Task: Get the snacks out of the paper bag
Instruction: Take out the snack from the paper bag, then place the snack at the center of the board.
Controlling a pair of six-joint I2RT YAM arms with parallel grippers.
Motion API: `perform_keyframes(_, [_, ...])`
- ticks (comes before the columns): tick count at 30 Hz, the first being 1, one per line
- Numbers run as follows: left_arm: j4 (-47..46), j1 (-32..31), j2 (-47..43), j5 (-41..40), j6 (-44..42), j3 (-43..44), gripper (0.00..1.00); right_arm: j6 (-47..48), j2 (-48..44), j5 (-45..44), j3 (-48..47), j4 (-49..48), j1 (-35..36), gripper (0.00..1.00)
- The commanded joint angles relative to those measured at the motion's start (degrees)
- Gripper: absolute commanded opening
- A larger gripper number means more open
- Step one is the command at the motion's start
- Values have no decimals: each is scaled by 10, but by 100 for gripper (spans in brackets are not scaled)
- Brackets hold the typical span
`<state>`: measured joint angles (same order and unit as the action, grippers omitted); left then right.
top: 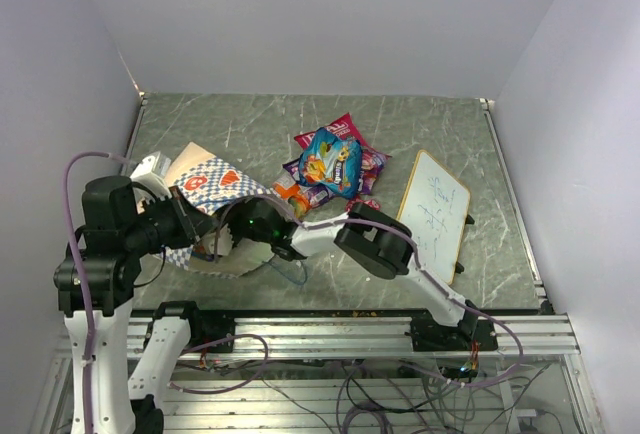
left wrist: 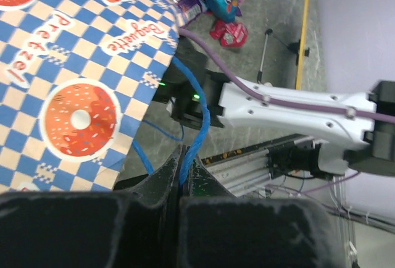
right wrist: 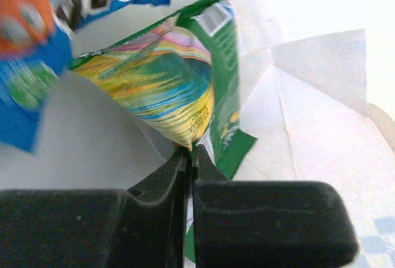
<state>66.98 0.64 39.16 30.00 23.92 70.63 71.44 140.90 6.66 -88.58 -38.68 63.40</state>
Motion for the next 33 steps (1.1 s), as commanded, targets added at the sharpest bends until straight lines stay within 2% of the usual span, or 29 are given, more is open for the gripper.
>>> perform_keyframes(1, [-12, -2, -10, -73, 22, 25, 7, -45, -97, 19, 54, -43, -2, 0])
perform_keyframes(10, [-68, -1, -30, -81, 47, 4, 7, -153, -254, 82, 218, -38, 4, 0])
perform_keyframes(15, [-96, -2, -30, -74, 53, 7, 7, -219, -365, 154, 298, 37, 4, 0])
perform_keyframes(18, [-101, -2, -27, -82, 35, 16, 7, -281, -453, 162, 357, 72, 5, 0])
perform_keyframes(22, [-114, -2, -25, -94, 23, 10, 7, -342, -577, 131, 383, 179, 5, 0])
perform_keyframes(28, [-143, -2, -31, -123, 36, -25, 7, -301, -736, 64, 402, 361, 5, 0])
perform_keyframes(33, [-132, -2, -40, -120, 51, -62, 7, -255, -815, -25, 383, 443, -17, 0])
